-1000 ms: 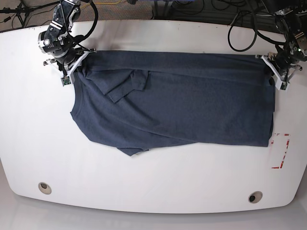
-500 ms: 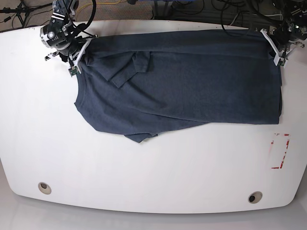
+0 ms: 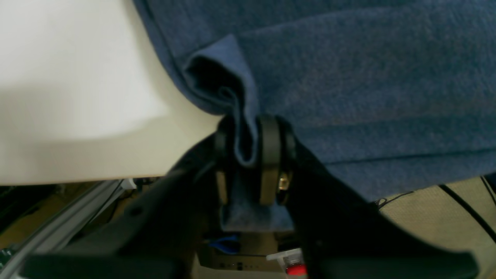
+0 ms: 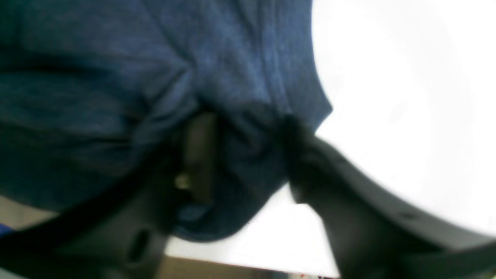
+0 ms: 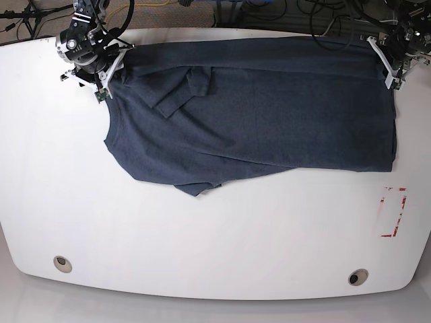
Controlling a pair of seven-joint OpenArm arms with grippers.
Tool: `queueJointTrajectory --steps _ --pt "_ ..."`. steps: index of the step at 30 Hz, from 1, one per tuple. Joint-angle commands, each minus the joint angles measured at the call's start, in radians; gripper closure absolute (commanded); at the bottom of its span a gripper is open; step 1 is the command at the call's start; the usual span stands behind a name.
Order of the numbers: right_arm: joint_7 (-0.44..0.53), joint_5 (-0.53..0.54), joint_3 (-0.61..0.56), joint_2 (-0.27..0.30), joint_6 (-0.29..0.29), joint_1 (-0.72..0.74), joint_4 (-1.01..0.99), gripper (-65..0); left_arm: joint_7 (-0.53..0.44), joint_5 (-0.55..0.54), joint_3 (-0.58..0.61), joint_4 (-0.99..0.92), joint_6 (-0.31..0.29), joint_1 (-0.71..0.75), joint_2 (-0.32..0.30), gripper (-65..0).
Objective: Fold the T-shirt properly
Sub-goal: 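Open the right gripper and move it inward along the shirt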
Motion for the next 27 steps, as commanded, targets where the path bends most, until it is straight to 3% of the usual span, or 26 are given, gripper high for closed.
queueJointTrajectory --steps 1,6,13,20,23,27 --pt "-0.020 -0.012 0.005 0.001 0.001 -0.017 0.035 -34.6 -0.010 0.005 -0.003 0.019 0.002 -0.019 -0.019 -13.1" --pt "-0.018 -0.001 0.007 -0.003 0.001 -0.032 0.099 -37.9 -0.009 -0.001 -0.002 0.028 0.002 -0.041 -0.035 -23.6" --pt "-0.018 0.000 0.008 -0.005 0.001 0.037 0.124 -37.6 -0.007 -0.001 -0.002 0.100 0.002 -0.073 -0.037 -36.7" --pt "-0.020 0.036 0.005 -0.006 0.001 0.110 0.122 -37.4 0.023 -0.003 -0.003 0.123 0.002 -0.133 -0.037 -36.8" --pt "-0.032 0.115 0.005 -0.006 0.001 0.136 0.120 -37.4 0.071 -0.001 -0.010 0.123 0.002 -0.183 -0.037 -36.8" --pt "-0.125 0.256 0.002 -0.006 0.001 0.179 0.119 -37.4 0.117 0.002 -0.010 0.123 0.002 -0.236 -0.037 -36.7"
